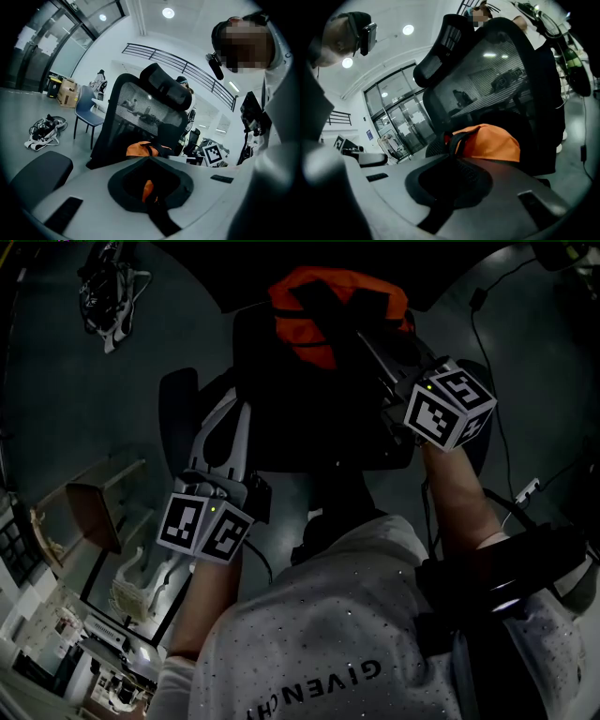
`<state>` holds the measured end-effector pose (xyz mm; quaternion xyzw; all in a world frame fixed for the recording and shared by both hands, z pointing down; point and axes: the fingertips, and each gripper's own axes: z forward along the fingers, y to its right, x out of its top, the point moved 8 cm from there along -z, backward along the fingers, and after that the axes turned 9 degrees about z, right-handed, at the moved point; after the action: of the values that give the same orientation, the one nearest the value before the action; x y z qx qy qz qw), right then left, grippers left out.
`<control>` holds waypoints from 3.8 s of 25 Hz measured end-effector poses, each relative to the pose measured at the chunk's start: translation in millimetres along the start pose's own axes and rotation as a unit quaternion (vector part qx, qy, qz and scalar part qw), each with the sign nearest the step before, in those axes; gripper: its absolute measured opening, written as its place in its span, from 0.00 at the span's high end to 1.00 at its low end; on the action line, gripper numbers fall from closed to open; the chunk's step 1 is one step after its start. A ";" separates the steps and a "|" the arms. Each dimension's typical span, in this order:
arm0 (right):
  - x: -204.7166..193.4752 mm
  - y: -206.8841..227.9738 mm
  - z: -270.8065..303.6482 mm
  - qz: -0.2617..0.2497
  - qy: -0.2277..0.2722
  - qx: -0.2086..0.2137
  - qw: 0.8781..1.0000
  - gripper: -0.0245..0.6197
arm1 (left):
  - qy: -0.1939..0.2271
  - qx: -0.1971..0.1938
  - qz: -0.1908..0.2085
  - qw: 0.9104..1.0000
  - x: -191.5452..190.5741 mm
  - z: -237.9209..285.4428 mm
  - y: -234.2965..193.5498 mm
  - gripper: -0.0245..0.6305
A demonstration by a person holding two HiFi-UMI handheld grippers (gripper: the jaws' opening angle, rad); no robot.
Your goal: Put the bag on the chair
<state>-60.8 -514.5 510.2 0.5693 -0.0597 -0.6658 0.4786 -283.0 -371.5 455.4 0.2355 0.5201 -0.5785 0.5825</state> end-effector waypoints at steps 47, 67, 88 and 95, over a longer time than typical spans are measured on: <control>11.1 -8.1 -1.6 -0.044 -0.088 -0.147 0.984 0.70 | 0.025 0.002 0.013 1.000 88.6 -26.2 37.2 0.96; 76.0 -189.6 -128.6 -0.123 0.129 -0.032 0.983 0.96 | 0.132 -0.072 0.072 0.986 137.2 -137.0 99.4 0.96; -100.1 -326.0 -280.9 -0.143 0.125 -0.069 0.979 0.96 | 0.139 -0.097 0.102 0.980 37.8 -340.1 179.4 0.96; -138.3 -340.0 -326.3 -0.144 0.121 -0.080 0.979 0.96 | 0.140 -0.113 0.096 0.979 11.0 -368.6 210.6 0.96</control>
<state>-3.0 -83.2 282.4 0.6086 0.1344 -0.6563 0.4253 -214.7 -6.9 248.5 0.2962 0.6336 -0.4185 0.5794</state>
